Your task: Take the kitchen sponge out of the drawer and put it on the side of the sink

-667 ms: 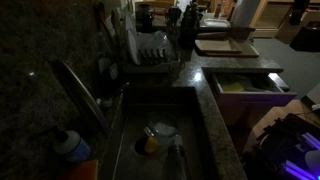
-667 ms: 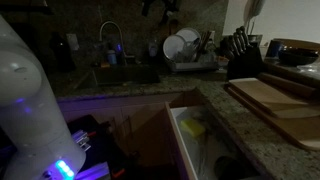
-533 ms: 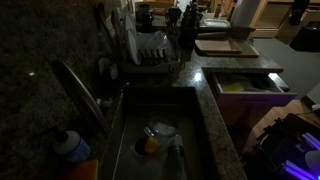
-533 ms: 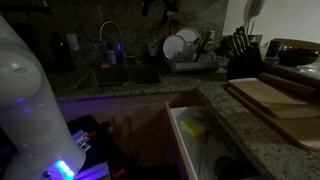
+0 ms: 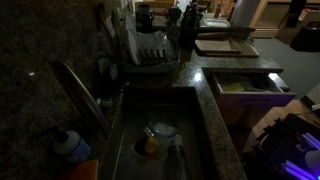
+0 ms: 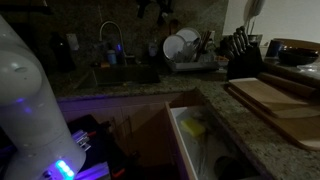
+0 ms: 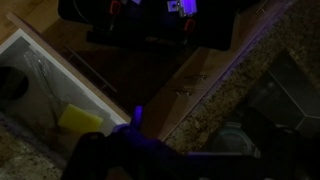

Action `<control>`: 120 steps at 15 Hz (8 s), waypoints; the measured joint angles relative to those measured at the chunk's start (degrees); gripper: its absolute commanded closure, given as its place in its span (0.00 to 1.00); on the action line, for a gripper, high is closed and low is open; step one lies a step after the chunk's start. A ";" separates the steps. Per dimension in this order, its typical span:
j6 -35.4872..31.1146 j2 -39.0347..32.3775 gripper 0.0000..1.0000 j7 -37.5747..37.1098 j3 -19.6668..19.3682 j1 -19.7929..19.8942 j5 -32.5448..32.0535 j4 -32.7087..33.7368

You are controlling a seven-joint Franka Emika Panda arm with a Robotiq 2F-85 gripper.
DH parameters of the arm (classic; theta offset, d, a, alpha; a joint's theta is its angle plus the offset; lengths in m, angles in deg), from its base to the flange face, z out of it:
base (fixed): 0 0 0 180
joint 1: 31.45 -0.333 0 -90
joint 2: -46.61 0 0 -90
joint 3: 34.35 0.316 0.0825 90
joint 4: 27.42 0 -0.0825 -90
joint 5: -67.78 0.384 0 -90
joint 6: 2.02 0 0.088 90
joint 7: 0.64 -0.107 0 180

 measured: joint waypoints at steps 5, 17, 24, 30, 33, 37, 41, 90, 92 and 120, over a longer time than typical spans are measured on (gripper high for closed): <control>-3.96 -0.59 0.00 -8.36 -0.07 1.94 -1.65 -3.06; -21.45 -2.38 0.00 -25.13 -0.12 5.94 -3.08 -22.90; -39.25 -8.40 0.00 -38.46 -2.18 10.83 -9.11 -27.13; -49.93 -15.61 0.00 -48.89 -6.65 15.44 -9.42 -30.30; -50.79 -15.59 0.00 -52.66 -6.68 15.33 -9.69 -30.17; -57.71 -16.83 0.00 -65.41 -6.74 15.32 -10.32 -28.99; -65.53 -20.00 0.00 -79.84 -6.74 14.74 -11.52 -27.75; -67.27 -45.34 0.00 -91.08 -7.49 4.23 -0.24 -14.00; -69.13 -43.84 0.00 -93.12 -8.69 2.44 -1.18 -15.41; -70.29 -44.90 0.00 -102.24 -10.72 0.32 -5.37 -14.48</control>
